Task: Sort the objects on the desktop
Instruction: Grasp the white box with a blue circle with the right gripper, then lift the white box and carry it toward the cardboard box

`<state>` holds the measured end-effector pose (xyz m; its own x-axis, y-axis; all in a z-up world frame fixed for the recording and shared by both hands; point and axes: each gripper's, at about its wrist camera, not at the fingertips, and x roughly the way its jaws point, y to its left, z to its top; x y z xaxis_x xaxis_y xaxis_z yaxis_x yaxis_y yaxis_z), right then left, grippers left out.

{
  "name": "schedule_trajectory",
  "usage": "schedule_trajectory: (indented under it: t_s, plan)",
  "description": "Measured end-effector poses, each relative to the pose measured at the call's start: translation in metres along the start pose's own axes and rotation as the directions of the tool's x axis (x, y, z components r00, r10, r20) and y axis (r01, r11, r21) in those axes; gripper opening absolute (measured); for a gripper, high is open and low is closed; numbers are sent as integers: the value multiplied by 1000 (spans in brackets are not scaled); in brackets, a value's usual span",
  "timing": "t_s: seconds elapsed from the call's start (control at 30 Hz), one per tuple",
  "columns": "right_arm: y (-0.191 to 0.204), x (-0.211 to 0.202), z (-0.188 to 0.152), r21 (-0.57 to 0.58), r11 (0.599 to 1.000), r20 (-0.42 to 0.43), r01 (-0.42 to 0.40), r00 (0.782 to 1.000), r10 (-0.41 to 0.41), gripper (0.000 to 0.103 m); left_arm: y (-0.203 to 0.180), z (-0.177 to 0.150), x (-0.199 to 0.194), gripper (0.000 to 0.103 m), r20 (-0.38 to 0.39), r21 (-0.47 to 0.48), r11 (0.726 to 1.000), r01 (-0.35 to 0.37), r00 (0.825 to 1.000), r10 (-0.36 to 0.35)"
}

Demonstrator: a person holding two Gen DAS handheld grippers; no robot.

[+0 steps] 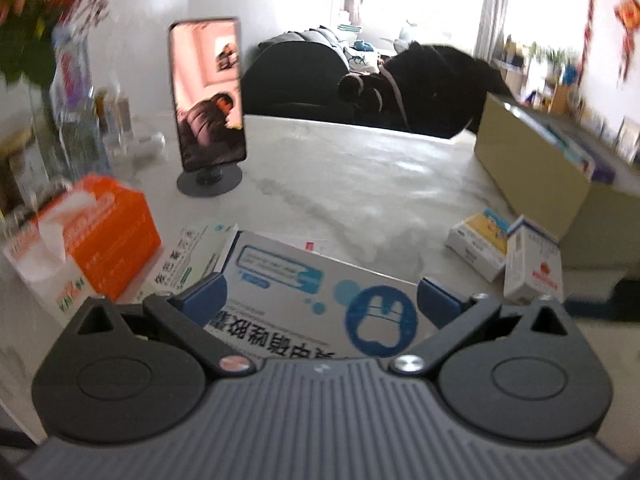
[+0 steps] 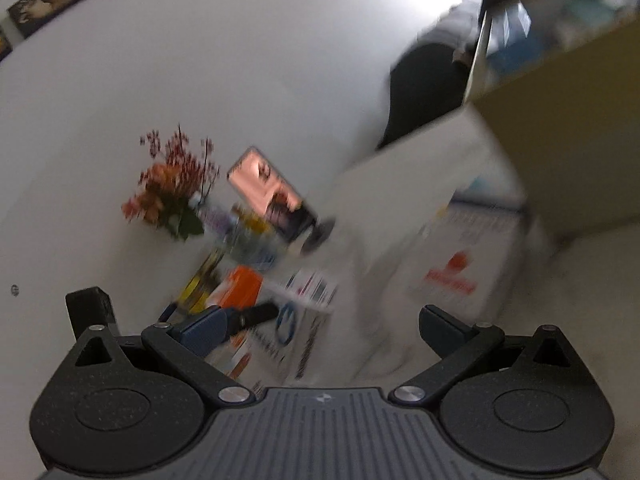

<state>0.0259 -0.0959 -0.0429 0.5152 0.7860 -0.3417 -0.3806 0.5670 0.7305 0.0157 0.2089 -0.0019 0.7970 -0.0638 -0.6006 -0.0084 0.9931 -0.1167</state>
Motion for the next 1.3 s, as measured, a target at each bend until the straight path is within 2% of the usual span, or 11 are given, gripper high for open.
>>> schedule_trajectory:
  t_s: [0.1, 0.23, 0.53, 0.6, 0.63, 0.67, 0.77, 0.9, 1.0, 1.1, 1.3]
  plan:
    - [1, 22, -4, 52, 999, -53, -16, 998, 19, 103, 22, -1, 0, 103, 6, -107, 993, 58, 998, -58]
    - [7, 49, -8, 70, 997, -99, -33, 994, 40, 102, 43, -3, 2, 103, 21, -216, 967, 137, 991, -135]
    - [22, 109, -9, 34, 999, -185, 9, 983, -3, 94, 66, -4, 11, 103, 58, -342, 908, 241, 970, -235]
    - [23, 121, -8, 35, 999, -206, 12, 978, -4, 86, 71, -6, 13, 103, 61, -354, 900, 255, 966, -249]
    - [23, 125, -8, 30, 999, -215, 13, 976, -7, 78, 72, -6, 15, 103, 62, -356, 898, 260, 965, -255]
    - [23, 128, -8, 27, 1000, -224, 12, 975, -6, 67, 72, -5, 15, 103, 63, -355, 897, 264, 964, -259]
    - [26, 132, -10, 7, 1000, -221, 18, 975, -16, 49, 72, -5, 19, 103, 64, -348, 897, 272, 962, -266]
    - [33, 124, -9, -17, 999, -193, -35, 981, 31, 41, 70, -5, 22, 103, 66, -353, 886, 299, 953, -295]
    - [44, 117, -6, -60, 994, -183, -90, 980, 78, 35, 64, -4, 24, 103, 78, -356, 867, 349, 935, -345]
    - [53, 118, -6, -137, 989, -177, -51, 984, 27, 33, 57, -2, 23, 103, 85, -338, 872, 353, 935, -345]
    - [45, 107, -1, -97, 994, -124, -46, 992, 33, 32, 54, 3, 12, 103, 117, -332, 871, 363, 932, -344]
